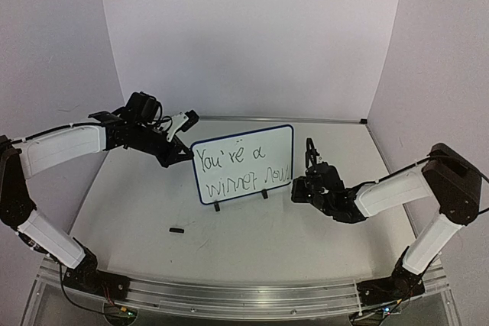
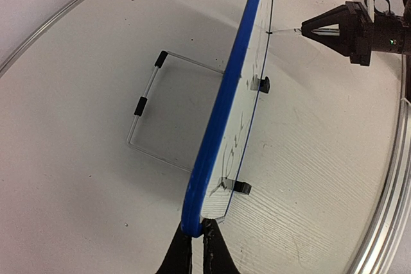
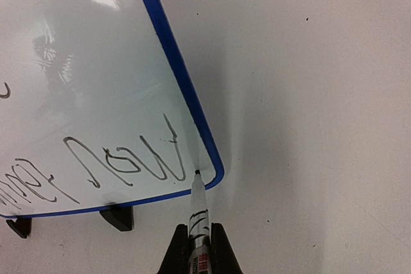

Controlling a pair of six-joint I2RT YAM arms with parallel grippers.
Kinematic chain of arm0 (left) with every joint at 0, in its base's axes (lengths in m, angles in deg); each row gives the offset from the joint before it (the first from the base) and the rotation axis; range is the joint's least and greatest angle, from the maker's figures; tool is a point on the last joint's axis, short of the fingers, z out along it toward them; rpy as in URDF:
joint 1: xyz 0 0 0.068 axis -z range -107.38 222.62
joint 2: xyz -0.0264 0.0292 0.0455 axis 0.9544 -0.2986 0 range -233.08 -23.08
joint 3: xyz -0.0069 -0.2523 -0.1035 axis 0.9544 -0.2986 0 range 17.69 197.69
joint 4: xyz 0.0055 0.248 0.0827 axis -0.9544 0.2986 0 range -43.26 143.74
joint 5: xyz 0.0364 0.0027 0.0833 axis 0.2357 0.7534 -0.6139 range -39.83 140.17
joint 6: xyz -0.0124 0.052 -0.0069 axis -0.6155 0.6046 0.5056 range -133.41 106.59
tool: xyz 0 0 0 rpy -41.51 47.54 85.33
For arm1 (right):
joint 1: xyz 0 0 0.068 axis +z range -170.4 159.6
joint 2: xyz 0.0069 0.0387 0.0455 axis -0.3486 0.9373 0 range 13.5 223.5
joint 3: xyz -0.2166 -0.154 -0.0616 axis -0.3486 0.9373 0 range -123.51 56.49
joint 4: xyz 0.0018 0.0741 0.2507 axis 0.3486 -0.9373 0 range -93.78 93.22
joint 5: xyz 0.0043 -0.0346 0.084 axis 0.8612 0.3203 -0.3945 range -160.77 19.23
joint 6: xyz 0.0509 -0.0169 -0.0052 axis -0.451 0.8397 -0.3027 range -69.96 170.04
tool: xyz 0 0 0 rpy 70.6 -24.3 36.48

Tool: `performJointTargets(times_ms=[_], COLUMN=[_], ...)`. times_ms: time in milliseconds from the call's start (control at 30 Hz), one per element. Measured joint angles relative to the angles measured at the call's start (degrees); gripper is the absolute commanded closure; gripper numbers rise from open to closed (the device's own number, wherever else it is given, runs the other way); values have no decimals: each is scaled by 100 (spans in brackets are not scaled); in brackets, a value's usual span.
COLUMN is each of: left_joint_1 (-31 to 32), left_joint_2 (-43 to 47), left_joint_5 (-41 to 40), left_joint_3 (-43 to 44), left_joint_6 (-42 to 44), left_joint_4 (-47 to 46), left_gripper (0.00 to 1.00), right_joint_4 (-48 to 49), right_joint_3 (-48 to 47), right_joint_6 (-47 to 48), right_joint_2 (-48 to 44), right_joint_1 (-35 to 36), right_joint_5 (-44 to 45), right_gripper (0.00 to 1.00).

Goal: Write a sentence on the whiteboard
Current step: Write a sentence on the whiteboard, then pick up the pen cap from the center of the board.

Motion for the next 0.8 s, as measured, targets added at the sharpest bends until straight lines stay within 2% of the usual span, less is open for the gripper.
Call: performJointTargets(times_ms=[533, 633, 800], left_joint_1=[0, 0, 0], left_joint_2=[0, -4, -9], left_joint_5=[-7, -41, -44], left_joint_3=[0, 0, 7], left_joint_6=[0, -2, -30], left_joint_4=[0, 2, 2], left_gripper=[100, 100, 100], right_joint_4=[-36, -191, -649], right_joint_3=[0, 110, 444], right_joint_6=[12, -35, -159], right_joint_2=[-53, -428, -1669], right_joint_1=[-2, -2, -2], right_joint_5=[-48, -113, -56], right_gripper=[100, 100, 100])
